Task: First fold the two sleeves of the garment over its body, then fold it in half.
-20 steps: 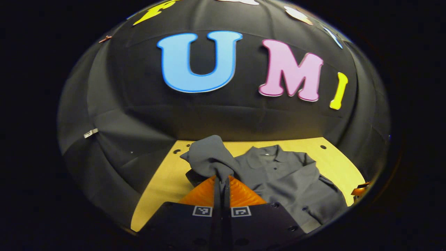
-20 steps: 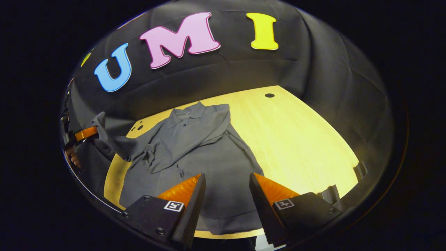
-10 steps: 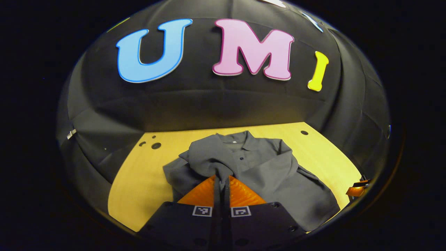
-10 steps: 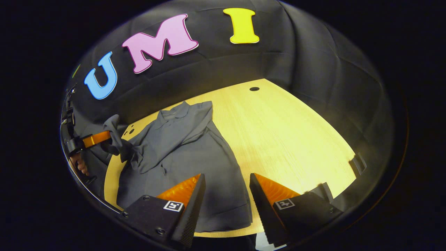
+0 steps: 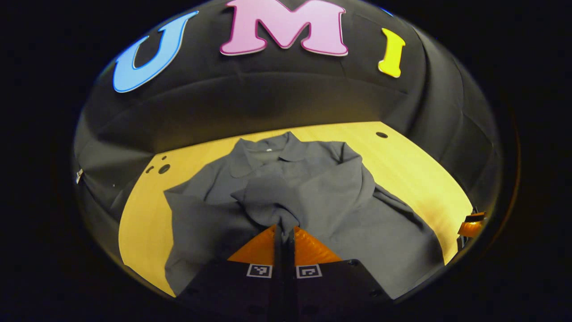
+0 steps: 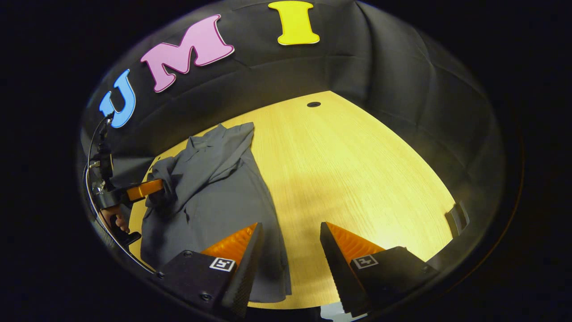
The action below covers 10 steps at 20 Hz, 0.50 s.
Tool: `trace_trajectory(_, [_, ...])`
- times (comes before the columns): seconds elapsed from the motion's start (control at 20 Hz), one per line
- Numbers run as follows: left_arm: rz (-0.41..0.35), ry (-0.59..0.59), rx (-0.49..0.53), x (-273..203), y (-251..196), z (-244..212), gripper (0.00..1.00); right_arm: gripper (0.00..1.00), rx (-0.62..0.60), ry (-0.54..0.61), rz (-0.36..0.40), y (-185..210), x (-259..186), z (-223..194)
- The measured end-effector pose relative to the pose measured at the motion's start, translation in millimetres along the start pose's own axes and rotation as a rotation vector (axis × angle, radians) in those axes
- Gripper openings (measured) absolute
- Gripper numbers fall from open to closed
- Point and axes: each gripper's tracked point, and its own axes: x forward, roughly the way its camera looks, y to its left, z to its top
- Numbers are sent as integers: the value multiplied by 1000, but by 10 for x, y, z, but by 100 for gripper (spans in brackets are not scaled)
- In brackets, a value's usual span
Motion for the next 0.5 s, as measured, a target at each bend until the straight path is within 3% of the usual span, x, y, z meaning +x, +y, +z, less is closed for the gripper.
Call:
trace_trajectory(0.3, [-6,71,19,355,-187,-149,8,80,7,26,0,-193,141,26])
trace_trajectory(0.5, [-40,71,35,395,-342,-137,18,80,16,32,2,-236,232,48])
